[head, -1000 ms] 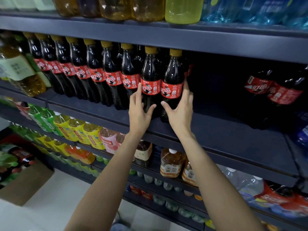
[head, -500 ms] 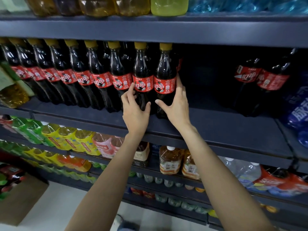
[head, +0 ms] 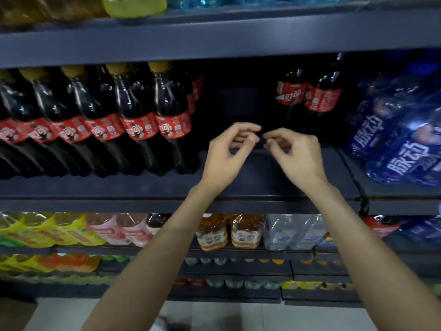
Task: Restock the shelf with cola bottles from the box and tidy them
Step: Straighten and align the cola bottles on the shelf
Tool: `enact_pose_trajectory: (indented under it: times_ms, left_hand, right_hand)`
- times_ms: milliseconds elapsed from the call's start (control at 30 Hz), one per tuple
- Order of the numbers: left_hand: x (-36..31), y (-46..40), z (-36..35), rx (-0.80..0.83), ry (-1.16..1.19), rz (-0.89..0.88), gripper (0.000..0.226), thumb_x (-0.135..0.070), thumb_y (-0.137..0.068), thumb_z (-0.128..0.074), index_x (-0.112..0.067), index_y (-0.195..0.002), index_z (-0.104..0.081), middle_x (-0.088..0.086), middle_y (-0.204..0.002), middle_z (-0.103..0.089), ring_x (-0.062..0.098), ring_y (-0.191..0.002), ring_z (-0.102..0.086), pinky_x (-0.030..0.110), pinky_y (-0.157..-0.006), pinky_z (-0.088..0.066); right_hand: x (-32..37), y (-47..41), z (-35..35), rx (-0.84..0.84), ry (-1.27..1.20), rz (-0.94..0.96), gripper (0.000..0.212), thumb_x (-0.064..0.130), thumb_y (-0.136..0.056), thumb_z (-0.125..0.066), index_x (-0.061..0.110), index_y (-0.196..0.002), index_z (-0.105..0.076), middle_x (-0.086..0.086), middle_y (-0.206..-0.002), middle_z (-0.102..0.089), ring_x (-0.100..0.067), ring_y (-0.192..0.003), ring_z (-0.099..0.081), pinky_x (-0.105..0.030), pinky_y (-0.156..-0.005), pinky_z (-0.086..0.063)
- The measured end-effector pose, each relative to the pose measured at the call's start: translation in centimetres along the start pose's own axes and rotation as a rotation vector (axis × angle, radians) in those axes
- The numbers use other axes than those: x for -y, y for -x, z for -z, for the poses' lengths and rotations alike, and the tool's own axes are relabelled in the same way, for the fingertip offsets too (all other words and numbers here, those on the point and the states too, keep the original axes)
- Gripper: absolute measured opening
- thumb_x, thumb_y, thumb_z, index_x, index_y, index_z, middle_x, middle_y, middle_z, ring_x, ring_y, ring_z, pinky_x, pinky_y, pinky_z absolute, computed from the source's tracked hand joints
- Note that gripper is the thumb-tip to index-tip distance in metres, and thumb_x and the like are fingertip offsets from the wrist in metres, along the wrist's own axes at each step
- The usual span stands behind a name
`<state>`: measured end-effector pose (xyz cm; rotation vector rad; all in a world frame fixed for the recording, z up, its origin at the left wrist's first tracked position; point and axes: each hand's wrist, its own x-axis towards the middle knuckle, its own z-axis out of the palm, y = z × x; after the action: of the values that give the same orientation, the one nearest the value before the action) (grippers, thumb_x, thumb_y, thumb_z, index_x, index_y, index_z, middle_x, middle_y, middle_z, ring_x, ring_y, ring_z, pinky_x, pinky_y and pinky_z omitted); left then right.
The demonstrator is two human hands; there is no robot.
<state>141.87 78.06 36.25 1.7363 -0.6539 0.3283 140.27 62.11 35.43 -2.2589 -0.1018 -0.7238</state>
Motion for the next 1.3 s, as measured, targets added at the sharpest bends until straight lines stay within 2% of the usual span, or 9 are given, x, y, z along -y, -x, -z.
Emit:
enact_pose_trajectory:
  times_ms: [100,200,300,467,600,700,800,1100,1300]
  left_hand:
    - [1.6,-4.0,-3.5,0.047,0.004,0.099,0.037,-0.013,-0.089,-0.065,-0.019,-0.122,-0.051,-0.008,-0.103,-0.058,0.000,-0.093,-0.057,0.015,-0.080,-0.047]
    - [3.4,-8.0,-6.5,0.003,-0.012,0.153,0.065,-0.013,-0.079,-0.074,-0.017,-0.135,-0.041,0.001,-0.122,-0.053,0.009,-0.107,-0.053,0.027,-0.093,-0.048]
    - [4.9,-10.6,-8.5,0.021,-0.130,0.180,0.085,-0.019,-0.068,-0.079,-0.010,-0.141,-0.035,0.012,-0.135,-0.048,0.022,-0.122,-0.048,0.042,-0.103,-0.043]
    - [6.0,-11.3,-9.6,-0.030,-0.188,0.199,0.084,-0.030,-0.070,-0.081,-0.015,-0.139,-0.036,0.005,-0.135,-0.051,0.018,-0.123,-0.050,0.030,-0.097,-0.043]
    - [5.9,-10.7,-8.9,-0.107,-0.206,0.145,0.077,-0.036,-0.068,-0.083,-0.014,-0.130,-0.043,0.002,-0.122,-0.062,0.017,-0.109,-0.060,0.037,-0.089,-0.050]
    - [6.6,-9.5,-7.5,-0.150,-0.173,0.112,0.078,-0.034,-0.066,-0.084,-0.016,-0.131,-0.043,-0.001,-0.119,-0.064,0.015,-0.105,-0.062,0.039,-0.087,-0.052]
    - [7.1,-8.1,-6.0,-0.212,-0.150,0.104,0.079,-0.033,-0.067,-0.084,-0.019,-0.132,-0.042,-0.007,-0.118,-0.062,0.011,-0.105,-0.061,0.040,-0.087,-0.053]
    - [9.9,-9.3,-2.8,-0.490,-0.419,0.155,0.079,-0.035,-0.083,-0.071,-0.018,-0.147,-0.029,0.006,-0.135,-0.056,0.025,-0.121,-0.054,0.035,-0.098,-0.043]
    - [12.6,-12.2,-1.7,-0.590,-0.549,0.120,0.072,-0.028,-0.088,-0.065,-0.012,-0.147,-0.027,0.010,-0.134,-0.056,0.029,-0.120,-0.055,0.036,-0.095,-0.043]
  right_hand:
    - [-2.3,-0.8,2.6,-0.251,0.004,-0.111,0.023,0.020,-0.088,-0.061,0.015,-0.110,-0.064,0.002,-0.096,-0.068,-0.014,-0.086,-0.065,-0.033,-0.078,-0.054]
    - [-4.7,-2.8,3.8,-0.402,0.086,-0.196,0.055,0.024,-0.079,-0.069,0.009,-0.128,-0.047,-0.013,-0.119,-0.055,-0.027,-0.106,-0.056,-0.040,-0.090,-0.046]
    - [-5.8,-4.9,3.3,-0.366,0.024,-0.281,0.085,0.023,-0.070,-0.078,0.007,-0.140,-0.032,-0.020,-0.131,-0.043,-0.033,-0.119,-0.047,-0.044,-0.100,-0.041]
    - [-5.6,-7.4,1.6,-0.330,0.062,-0.395,0.104,0.033,-0.063,-0.084,0.008,-0.144,-0.023,-0.018,-0.137,-0.039,-0.033,-0.125,-0.040,-0.042,-0.102,-0.036]
    - [-5.4,-7.5,1.3,-0.394,0.028,-0.369,0.098,0.030,-0.061,-0.083,0.007,-0.138,-0.027,-0.013,-0.134,-0.045,-0.029,-0.121,-0.047,-0.042,-0.098,-0.043]
    - [-4.9,-6.6,1.3,-0.352,-0.035,-0.302,0.087,0.026,-0.065,-0.082,0.009,-0.132,-0.030,-0.008,-0.126,-0.054,-0.021,-0.109,-0.057,-0.025,-0.084,-0.045]
    - [-4.1,-5.8,0.7,-0.293,-0.119,-0.250,0.081,0.023,-0.066,-0.083,0.010,-0.129,-0.033,-0.005,-0.117,-0.061,-0.012,-0.094,-0.059,-0.019,-0.079,-0.046]
    - [-3.7,-8.3,-3.0,-0.119,-0.240,-0.051,0.079,0.023,-0.064,-0.085,0.014,-0.129,-0.041,-0.003,-0.123,-0.058,-0.013,-0.111,-0.056,-0.023,-0.094,-0.044]
    - [-4.5,-10.8,-5.0,-0.052,-0.267,0.064,0.075,0.024,-0.068,-0.082,0.013,-0.129,-0.040,-0.001,-0.122,-0.056,-0.007,-0.104,-0.053,-0.017,-0.087,-0.039]
